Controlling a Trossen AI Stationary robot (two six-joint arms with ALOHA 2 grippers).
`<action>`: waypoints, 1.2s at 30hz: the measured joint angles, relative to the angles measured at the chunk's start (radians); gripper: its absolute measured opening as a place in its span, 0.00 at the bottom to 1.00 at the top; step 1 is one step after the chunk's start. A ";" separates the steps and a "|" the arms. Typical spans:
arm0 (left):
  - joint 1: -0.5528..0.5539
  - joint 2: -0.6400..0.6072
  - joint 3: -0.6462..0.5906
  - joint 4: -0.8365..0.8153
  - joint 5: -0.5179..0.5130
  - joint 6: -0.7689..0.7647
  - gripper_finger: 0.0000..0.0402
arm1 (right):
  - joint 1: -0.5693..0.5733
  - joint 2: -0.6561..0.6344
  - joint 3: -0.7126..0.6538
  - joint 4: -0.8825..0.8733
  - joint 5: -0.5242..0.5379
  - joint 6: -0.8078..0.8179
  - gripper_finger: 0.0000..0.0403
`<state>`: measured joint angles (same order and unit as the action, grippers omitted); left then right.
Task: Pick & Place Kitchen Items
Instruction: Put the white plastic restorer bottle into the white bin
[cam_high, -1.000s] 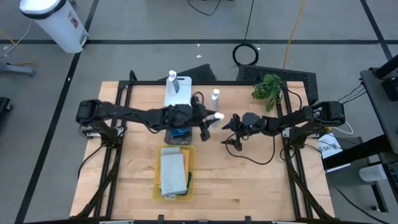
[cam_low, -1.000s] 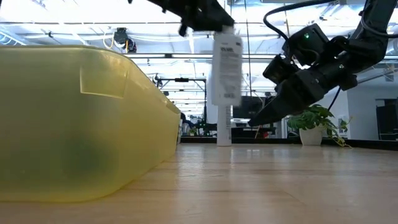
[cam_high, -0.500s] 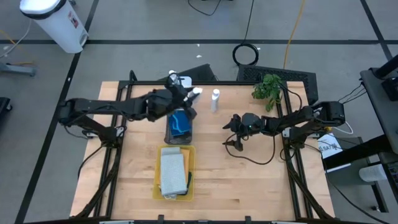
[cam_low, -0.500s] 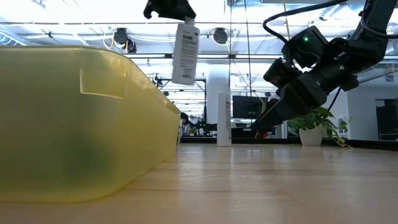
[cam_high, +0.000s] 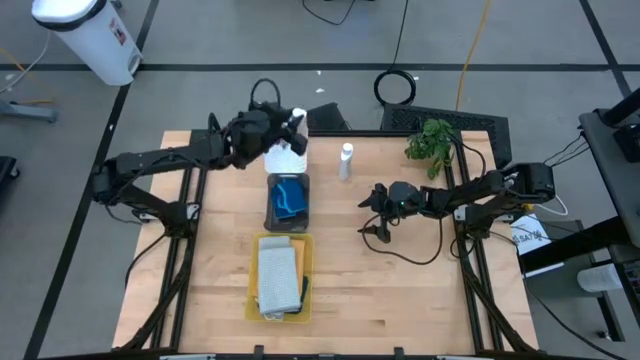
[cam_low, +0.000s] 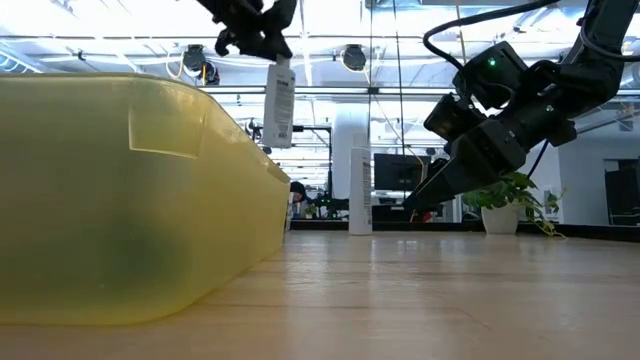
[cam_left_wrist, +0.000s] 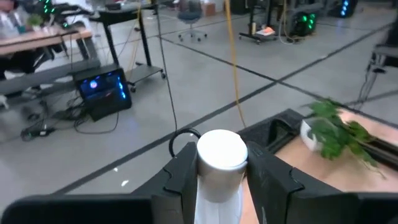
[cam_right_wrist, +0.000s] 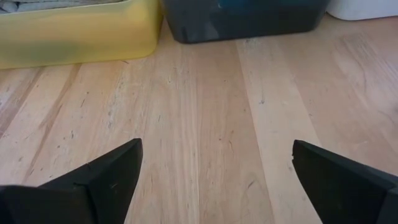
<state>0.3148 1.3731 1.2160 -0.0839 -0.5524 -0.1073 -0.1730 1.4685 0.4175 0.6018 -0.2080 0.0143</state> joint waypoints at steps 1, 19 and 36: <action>0.016 0.000 -0.007 0.006 0.015 -0.010 0.28 | 0.000 0.000 0.000 0.000 0.000 0.000 0.94; 0.183 0.010 -0.377 0.453 0.124 -0.053 0.28 | 0.000 -0.001 0.000 0.024 0.003 -0.004 0.94; 0.209 0.251 -0.404 0.677 0.125 -0.061 0.28 | 0.000 -0.001 0.000 0.030 0.003 -0.003 0.94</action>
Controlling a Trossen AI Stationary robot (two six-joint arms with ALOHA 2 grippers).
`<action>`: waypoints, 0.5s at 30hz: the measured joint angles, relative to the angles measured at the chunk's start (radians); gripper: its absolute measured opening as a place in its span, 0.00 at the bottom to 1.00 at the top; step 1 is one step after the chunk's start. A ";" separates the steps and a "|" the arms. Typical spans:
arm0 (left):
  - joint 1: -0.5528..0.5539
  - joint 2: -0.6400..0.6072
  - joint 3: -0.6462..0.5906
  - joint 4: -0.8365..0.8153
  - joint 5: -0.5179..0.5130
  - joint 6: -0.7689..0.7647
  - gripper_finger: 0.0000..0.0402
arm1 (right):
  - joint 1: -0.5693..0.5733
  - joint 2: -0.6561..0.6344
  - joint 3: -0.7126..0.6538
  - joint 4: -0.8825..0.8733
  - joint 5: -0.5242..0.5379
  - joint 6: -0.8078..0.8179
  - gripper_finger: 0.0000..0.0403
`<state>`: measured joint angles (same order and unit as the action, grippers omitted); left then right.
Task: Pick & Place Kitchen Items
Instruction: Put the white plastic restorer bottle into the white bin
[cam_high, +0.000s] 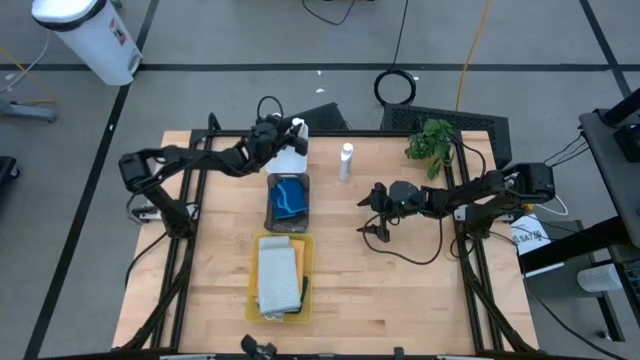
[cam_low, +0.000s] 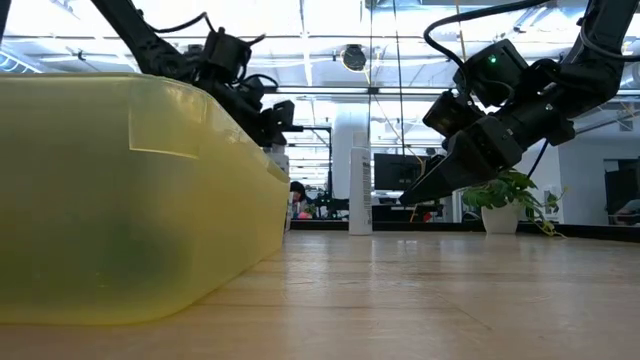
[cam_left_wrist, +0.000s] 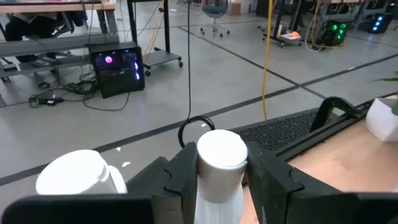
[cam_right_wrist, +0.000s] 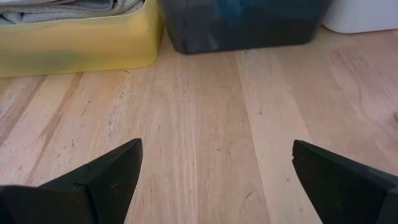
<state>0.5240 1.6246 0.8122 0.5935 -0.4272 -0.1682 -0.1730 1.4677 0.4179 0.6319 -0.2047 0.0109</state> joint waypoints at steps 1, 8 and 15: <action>0.003 0.006 0.001 0.007 0.000 -0.003 0.28 | 0.000 0.000 0.000 0.000 0.000 0.000 0.94; 0.006 0.013 0.001 0.011 0.012 -0.015 0.35 | 0.000 0.000 0.000 0.000 0.000 0.000 0.94; -0.009 0.012 0.001 0.007 0.019 -0.014 0.55 | 0.000 0.000 0.000 0.000 0.000 0.000 0.94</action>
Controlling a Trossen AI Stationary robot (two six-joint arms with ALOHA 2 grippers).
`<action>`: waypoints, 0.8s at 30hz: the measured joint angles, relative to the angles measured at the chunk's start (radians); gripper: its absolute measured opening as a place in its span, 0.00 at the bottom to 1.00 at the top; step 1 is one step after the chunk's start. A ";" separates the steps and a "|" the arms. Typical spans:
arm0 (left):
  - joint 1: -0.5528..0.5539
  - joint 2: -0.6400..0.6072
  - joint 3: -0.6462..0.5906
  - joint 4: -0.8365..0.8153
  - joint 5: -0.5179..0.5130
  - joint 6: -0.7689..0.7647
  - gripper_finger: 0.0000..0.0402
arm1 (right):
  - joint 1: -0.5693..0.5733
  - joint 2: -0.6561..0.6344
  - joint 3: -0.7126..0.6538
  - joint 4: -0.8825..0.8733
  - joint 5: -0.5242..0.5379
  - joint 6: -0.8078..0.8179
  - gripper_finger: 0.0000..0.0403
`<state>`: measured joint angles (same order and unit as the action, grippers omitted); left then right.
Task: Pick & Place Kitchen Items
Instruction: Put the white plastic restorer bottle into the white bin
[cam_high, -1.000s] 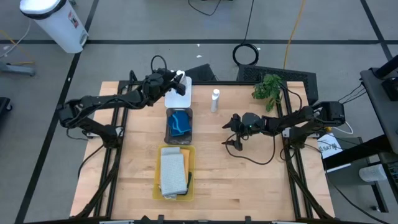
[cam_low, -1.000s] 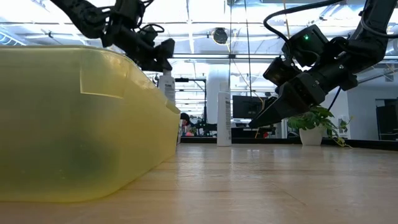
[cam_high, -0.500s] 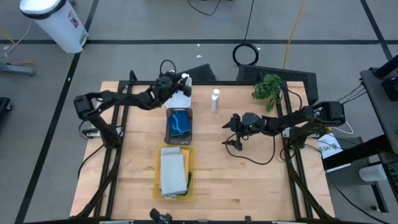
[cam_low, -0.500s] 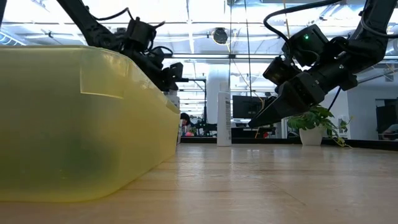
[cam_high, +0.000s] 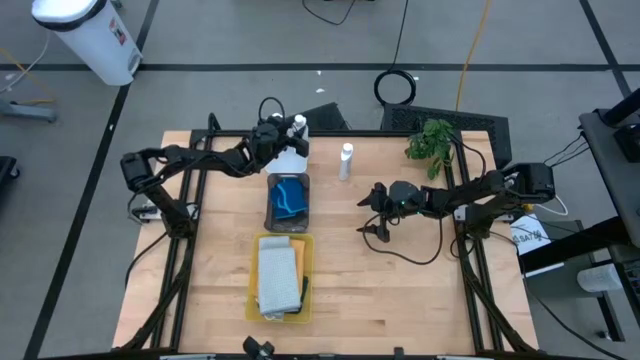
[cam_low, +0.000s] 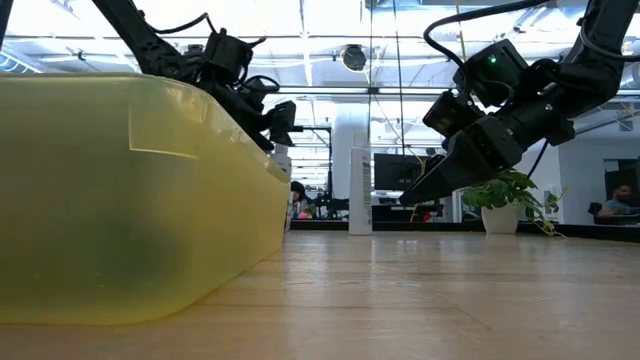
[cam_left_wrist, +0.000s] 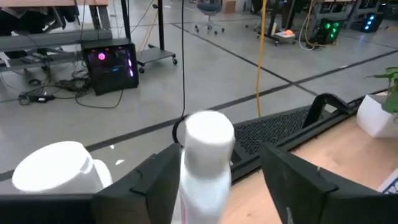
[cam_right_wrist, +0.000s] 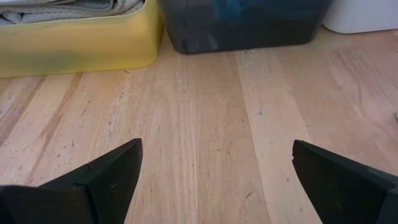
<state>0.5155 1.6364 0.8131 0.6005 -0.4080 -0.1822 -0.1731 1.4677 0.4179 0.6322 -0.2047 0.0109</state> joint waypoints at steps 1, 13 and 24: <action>-0.002 -0.004 0.000 -0.001 0.000 0.000 0.57 | 0.000 0.000 0.000 0.000 0.000 0.000 0.94; -0.071 -0.190 0.000 -0.059 -0.003 0.003 0.62 | 0.000 0.000 0.000 -0.002 -0.005 0.000 0.94; -0.240 -0.359 -0.049 -0.320 -0.006 0.035 0.62 | -0.013 0.000 0.001 0.023 0.319 -0.116 0.94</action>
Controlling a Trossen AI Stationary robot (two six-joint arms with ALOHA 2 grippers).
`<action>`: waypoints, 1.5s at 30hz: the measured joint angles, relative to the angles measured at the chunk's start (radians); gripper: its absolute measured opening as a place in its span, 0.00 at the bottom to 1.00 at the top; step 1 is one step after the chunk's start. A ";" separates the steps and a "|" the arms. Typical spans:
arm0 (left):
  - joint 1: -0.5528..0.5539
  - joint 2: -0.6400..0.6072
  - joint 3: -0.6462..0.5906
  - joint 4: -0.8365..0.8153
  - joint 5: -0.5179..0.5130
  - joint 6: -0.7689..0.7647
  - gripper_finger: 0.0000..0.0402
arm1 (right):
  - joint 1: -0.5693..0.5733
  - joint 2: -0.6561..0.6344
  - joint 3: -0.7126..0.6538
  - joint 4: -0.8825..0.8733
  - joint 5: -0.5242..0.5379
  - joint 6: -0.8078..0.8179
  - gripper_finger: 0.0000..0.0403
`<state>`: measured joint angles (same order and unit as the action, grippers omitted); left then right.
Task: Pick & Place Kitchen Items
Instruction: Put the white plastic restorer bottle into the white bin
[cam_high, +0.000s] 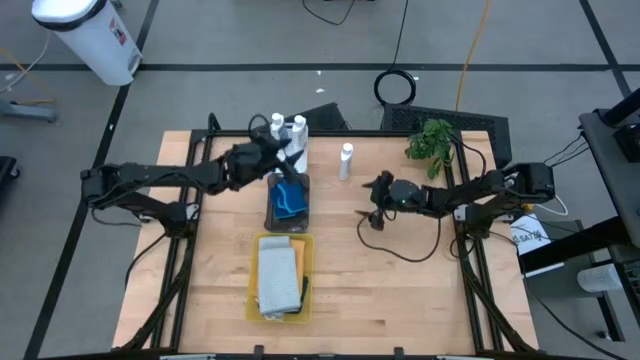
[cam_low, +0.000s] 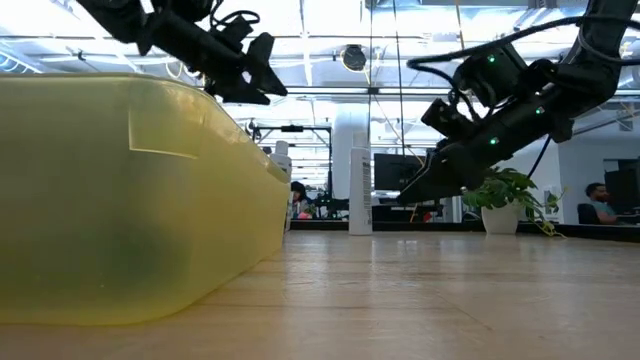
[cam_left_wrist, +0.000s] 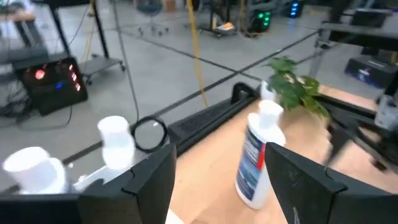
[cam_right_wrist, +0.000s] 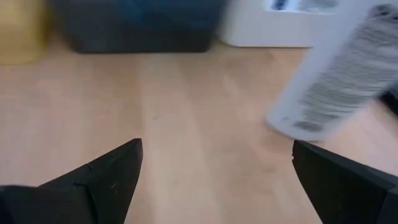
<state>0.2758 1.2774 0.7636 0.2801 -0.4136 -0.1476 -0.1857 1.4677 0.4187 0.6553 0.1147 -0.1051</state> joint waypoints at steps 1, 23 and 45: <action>-0.014 0.001 -0.021 0.034 -0.005 0.019 0.62 | -0.012 0.000 0.000 0.005 0.015 -0.011 0.94; -0.034 0.001 -0.107 0.218 -0.014 0.091 0.62 | -0.332 0.105 0.102 0.196 -0.301 0.006 0.94; -0.029 0.001 -0.107 0.209 0.003 0.083 0.62 | -0.291 0.381 0.229 0.365 0.128 0.086 0.94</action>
<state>0.2470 1.2785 0.6567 0.4892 -0.4103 -0.0649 -0.4768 1.8484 0.6479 1.0207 0.2431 -0.0193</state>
